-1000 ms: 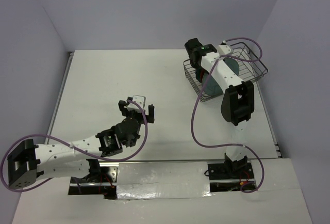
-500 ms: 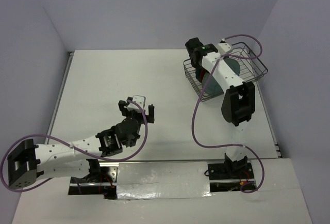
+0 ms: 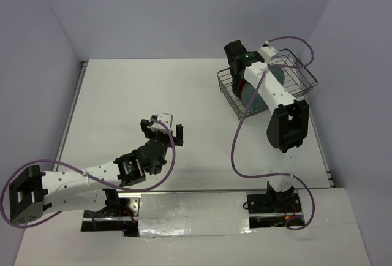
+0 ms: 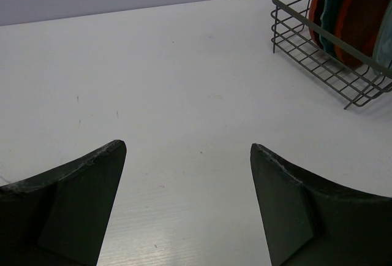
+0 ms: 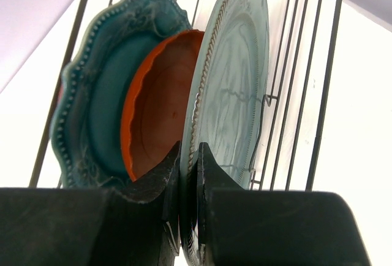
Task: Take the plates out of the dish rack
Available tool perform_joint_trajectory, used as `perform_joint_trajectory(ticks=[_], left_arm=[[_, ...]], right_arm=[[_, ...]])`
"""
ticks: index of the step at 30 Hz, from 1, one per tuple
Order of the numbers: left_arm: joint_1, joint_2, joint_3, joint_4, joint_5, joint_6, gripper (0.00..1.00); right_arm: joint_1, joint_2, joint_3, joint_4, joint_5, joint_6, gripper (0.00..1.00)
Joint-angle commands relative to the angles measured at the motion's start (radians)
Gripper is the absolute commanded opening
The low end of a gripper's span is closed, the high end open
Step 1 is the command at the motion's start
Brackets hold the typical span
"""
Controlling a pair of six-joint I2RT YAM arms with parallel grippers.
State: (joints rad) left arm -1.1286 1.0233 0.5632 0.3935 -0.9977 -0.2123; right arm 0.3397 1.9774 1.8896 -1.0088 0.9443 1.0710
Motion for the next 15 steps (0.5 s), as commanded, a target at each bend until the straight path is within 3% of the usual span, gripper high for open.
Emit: perform_joint_trajectory(ticks=[1,15], left_arm=[[-0.003,-0.008,0.03,0.038,-0.018,-0.004,0.95],[-0.003,-0.011,0.029,0.039,-0.018,-0.007,0.95]], right_arm=[[0.004,-0.118,0.035,0.136,0.057,-0.06,0.0],[0.007,-0.247,0.068,0.13,-0.005,-0.126,0.0]])
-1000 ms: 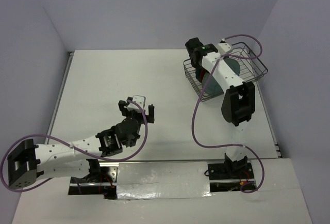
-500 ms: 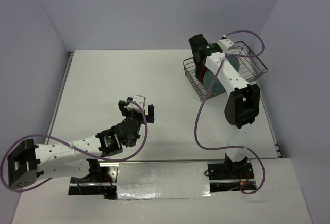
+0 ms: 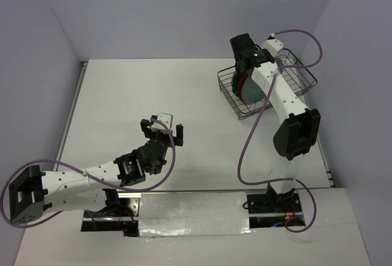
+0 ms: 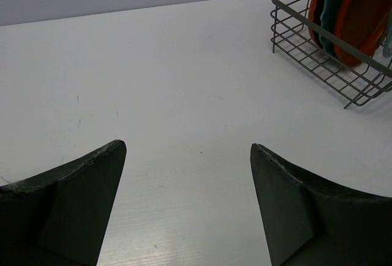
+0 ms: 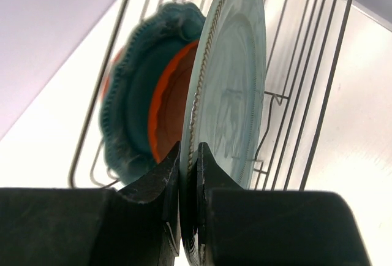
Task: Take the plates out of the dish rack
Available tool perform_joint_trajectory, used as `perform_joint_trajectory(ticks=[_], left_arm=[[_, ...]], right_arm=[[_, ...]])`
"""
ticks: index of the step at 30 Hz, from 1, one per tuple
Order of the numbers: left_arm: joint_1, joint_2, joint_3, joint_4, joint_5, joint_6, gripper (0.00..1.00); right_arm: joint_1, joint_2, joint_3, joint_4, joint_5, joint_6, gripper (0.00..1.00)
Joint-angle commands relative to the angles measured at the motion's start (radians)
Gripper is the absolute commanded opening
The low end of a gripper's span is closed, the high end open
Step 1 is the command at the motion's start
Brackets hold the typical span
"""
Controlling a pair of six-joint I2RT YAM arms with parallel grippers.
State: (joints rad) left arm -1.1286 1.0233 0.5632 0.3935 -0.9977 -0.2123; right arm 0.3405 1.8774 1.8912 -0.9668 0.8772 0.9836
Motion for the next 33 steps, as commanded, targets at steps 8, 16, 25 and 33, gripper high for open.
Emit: perform_joint_trajectory(ticks=[8,16,25,33], left_arm=[[-0.003,-0.011,0.027,0.039,-0.019,-0.004,0.95],[-0.003,-0.029,0.023,0.034,-0.016,-0.012,0.95],[-0.005,-0.175,-0.017,0.025,0.034,-0.056,0.94],[-0.014,-0.337,-0.098,0.053,0.024,-0.091,0.94]], right_arm=[[0.005,-0.253,0.037,0.258,0.005,-0.227,0.0],[0.008,-0.359,-0.016,0.488,-0.292,-0.555,0.0],[0.174,-0.359,-0.021,0.683,-0.407,-0.948,0.0],[0.371,-0.187,0.116,0.728,-0.415,-1.225,0.0]])
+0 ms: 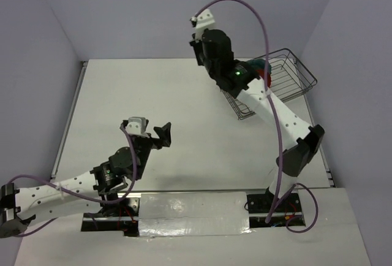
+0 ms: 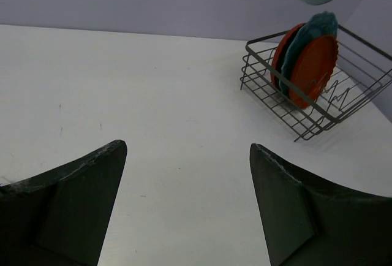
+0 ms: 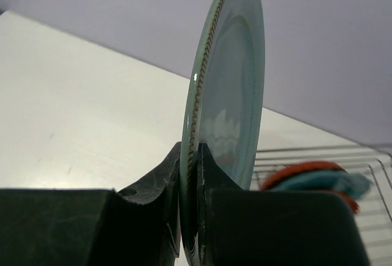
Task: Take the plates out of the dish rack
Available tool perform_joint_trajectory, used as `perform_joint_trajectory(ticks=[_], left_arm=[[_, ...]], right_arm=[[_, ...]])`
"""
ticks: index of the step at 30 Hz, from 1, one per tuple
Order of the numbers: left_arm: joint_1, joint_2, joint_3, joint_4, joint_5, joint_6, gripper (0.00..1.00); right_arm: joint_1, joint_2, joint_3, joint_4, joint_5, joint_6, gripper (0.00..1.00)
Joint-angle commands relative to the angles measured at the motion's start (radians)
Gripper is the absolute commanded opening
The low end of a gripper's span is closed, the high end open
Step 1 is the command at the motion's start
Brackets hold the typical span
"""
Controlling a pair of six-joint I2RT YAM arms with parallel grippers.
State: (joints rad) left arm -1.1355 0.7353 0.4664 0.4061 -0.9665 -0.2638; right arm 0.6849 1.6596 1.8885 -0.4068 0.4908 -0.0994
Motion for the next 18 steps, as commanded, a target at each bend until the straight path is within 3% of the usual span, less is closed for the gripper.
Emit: perform_joint_trajectory(ticks=[1,6,10,18], left_arm=[[-0.01,-0.098,-0.011,0.048,-0.012,-0.043,0.94],[-0.015,-0.275,-0.086,0.056,-0.087,-0.071,0.94],[-0.023,-0.369,-0.107,0.063,-0.078,-0.058,0.93],[-0.035,-0.291,-0.054,-0.003,-0.172,-0.064,0.93]], right_arm=[[0.031,0.049,0.127,0.146,-0.056,-0.14,0.0],[0.108,0.089,-0.044,0.311,-0.089,-0.262,0.0],[0.134,0.178,-0.014,0.298,-0.067,-0.327,0.0],[0.214,0.388,-0.039,0.372,0.103,-0.48,0.0]])
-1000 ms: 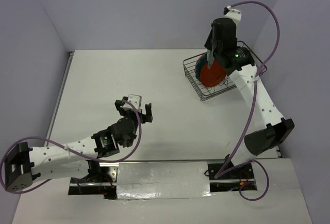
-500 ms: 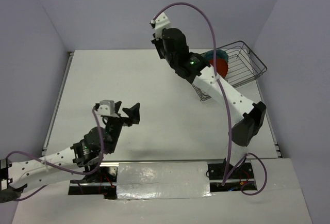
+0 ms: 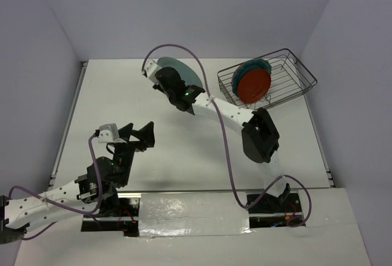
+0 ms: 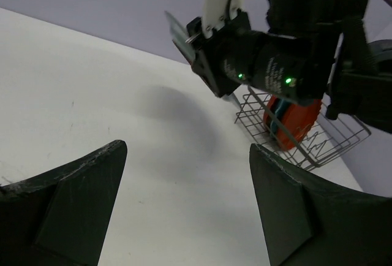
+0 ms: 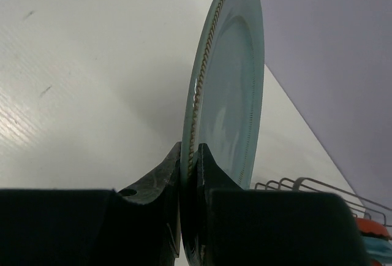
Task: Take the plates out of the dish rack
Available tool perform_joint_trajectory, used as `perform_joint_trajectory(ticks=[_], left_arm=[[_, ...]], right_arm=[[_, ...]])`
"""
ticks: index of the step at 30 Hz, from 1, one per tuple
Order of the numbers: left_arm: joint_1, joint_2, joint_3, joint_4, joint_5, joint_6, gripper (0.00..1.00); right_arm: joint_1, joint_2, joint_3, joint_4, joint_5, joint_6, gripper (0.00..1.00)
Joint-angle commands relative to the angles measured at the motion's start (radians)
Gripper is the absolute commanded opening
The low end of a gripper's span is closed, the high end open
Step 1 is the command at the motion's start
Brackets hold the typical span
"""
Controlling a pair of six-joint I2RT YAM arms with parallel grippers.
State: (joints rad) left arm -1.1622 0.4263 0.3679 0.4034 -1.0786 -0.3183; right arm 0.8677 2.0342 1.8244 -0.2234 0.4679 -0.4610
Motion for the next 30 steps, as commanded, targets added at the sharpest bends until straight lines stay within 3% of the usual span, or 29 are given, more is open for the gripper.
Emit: perform_joint_trajectory(ticks=[1,8,17,23,30], left_arm=[[-0.008,0.017,0.043,-0.003,-0.072,-0.019,0.94],[-0.011,-0.029,0.002,0.045,-0.061,0.001,0.94],[-0.011,-0.001,0.016,0.032,-0.084,0.002,0.94],[-0.011,-0.003,0.012,0.04,-0.084,0.007,0.94],[-0.013,0.009,0.017,0.041,-0.084,0.008,0.94]], right_arm=[[0.04,0.029,0.026,0.191,0.141,-0.122,0.0],[0.059,0.095,-0.106,0.268,0.227,-0.116,0.0],[0.108,0.221,-0.191,0.469,0.437,-0.254,0.0],[0.122,0.322,-0.117,0.478,0.521,-0.268,0.0],[0.126,0.365,-0.034,0.325,0.489,-0.173,0.0]])
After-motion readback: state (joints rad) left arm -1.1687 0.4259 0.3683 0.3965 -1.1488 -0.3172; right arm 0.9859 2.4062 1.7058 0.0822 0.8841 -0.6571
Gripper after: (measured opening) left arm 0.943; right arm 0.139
